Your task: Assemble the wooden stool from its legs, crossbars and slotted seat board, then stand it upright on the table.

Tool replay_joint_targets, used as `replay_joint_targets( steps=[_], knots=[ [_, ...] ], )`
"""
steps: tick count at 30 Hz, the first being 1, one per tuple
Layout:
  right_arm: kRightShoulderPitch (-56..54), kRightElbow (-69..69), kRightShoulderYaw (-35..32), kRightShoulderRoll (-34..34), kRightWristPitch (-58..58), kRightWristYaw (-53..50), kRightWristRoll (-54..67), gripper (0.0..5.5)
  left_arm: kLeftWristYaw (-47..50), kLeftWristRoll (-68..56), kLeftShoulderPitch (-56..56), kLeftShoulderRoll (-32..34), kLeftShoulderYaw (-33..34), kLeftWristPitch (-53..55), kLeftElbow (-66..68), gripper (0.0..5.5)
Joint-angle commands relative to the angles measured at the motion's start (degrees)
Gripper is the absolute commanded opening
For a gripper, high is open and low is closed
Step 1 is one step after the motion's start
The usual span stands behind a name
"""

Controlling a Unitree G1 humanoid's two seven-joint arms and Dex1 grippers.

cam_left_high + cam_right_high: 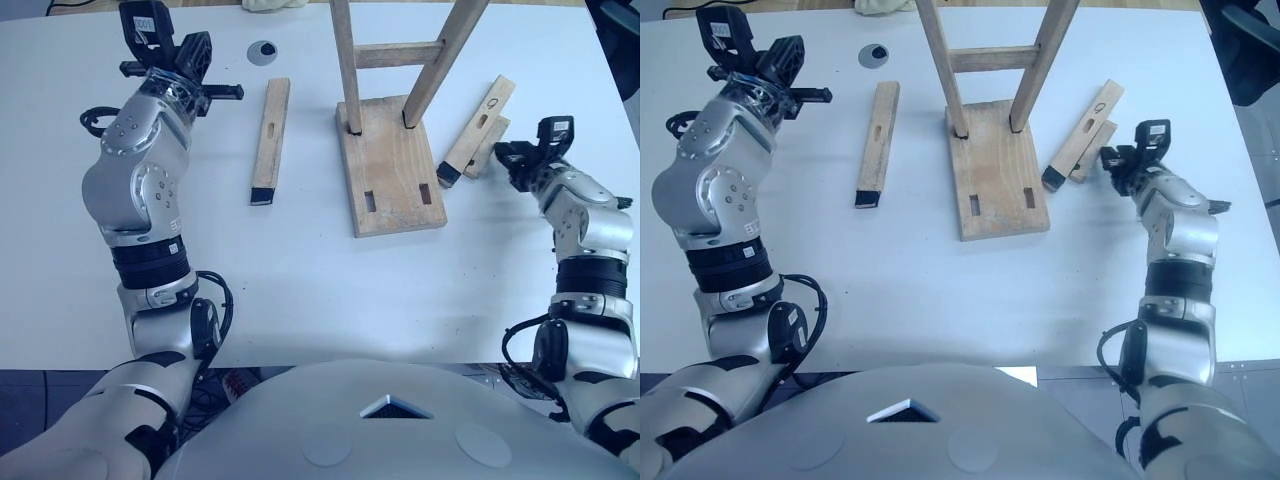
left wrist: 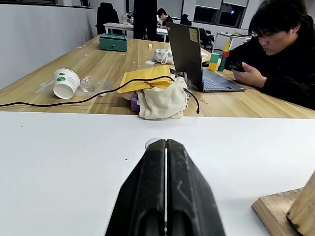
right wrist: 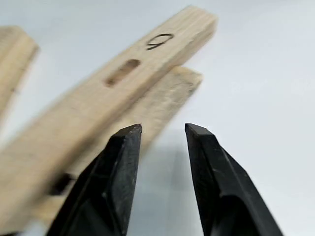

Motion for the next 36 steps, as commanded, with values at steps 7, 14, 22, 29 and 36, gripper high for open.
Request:
replay_joint_targets(
  steps=[7,14,22,29,36],
  knots=[
    [2.2,-5.0,1.7,3.0,5.4,-4.1,0.1,2.81,0.3,0.6,-0.2,0.0,0.1,-0.8,0.5,0.0],
    [0.9,-11.0,-5.1,3.0,8.8,-3.4,7.3,2.81,1.0,0.5,0.9,-0.4,0.6,-0.6,-0.6,0.0],
    [3.3,-8.8,-3.8,1.8,9.6,-3.1,6.2,2.81,1.0,0.5,1.2,-0.1,0.8,-0.4,-0.9,0.0],
    [3.3,-4.9,2.3,1.9,7.8,-1.1,2.4,2.81,0.7,0.8,0.8,-0.1,0.3,-0.8,0.2,0.0],
    [5.1,-6.4,5.6,-5.1,8.2,2.9,-1.6,2.81,0.9,0.9,1.1,-0.2,0.4,-0.8,-0.2,0.0]
  ],
)
